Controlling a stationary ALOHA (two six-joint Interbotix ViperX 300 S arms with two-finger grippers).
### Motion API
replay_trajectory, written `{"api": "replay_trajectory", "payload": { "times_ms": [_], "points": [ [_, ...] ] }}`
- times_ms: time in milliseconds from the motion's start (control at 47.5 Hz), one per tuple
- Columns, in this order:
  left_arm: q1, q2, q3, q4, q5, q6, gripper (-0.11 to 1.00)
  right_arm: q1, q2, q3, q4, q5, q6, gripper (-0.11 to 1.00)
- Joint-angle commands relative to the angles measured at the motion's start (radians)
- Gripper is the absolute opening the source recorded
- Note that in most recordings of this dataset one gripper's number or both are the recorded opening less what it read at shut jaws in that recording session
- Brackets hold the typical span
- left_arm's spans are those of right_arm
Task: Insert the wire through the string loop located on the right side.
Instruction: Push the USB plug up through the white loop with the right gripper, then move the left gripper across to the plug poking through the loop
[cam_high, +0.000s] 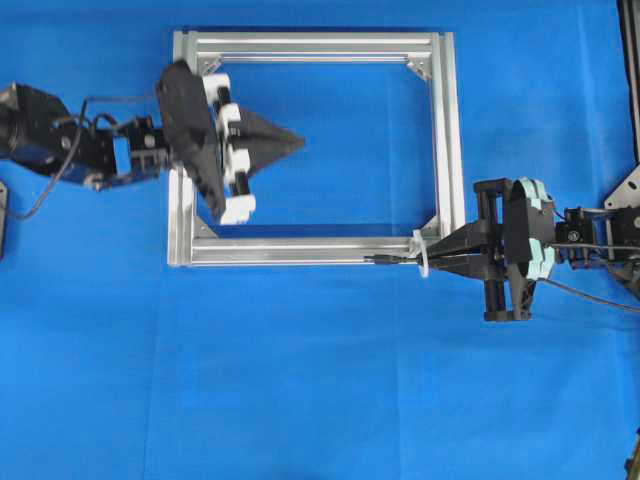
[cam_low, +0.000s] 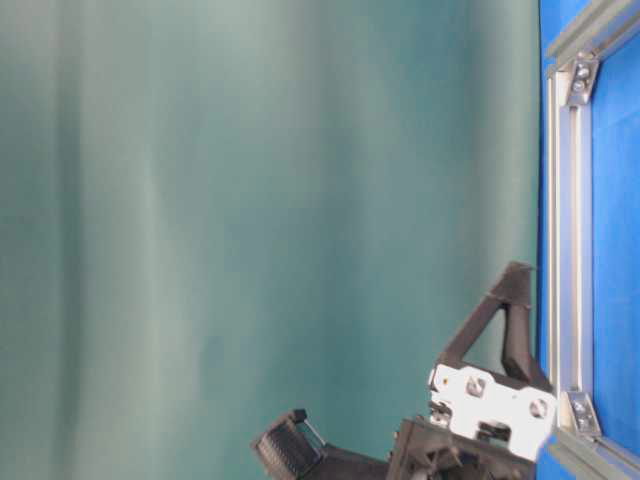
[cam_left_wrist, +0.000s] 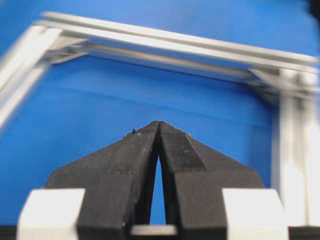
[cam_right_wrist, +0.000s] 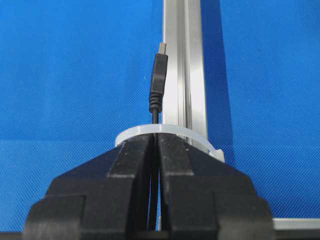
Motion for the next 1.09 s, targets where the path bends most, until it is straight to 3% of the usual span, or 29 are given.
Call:
{"api": "replay_trajectory", "payload": {
  "times_ms": [0,442,799,1073],
  "points": [
    [-0.055,-0.031,-0.005,0.003,-0.008,-0.003,0.0,-0.003,-0.005,-0.011,-0.002,-0.005,-0.002,-0.04],
    [-0.291,-0.032,-0.009,-0.002,-0.006,-0.037,-0.01,-0.003,-0.005,-0.012,-0.002,-0.005,-0.002,-0.04],
    [-0.284,-0.018,-0.052,-0.003,0.018,-0.037,0.0,-0.003,-0.005,-0.014,-0.002,-0.005,-0.002,-0.04],
    [-0.25,0.055,-0.238,-0.003,0.19,-0.023,0.0,-0.002,-0.005,-0.014,-0.002,-0.005,-0.003,-0.04]
  ]
}}
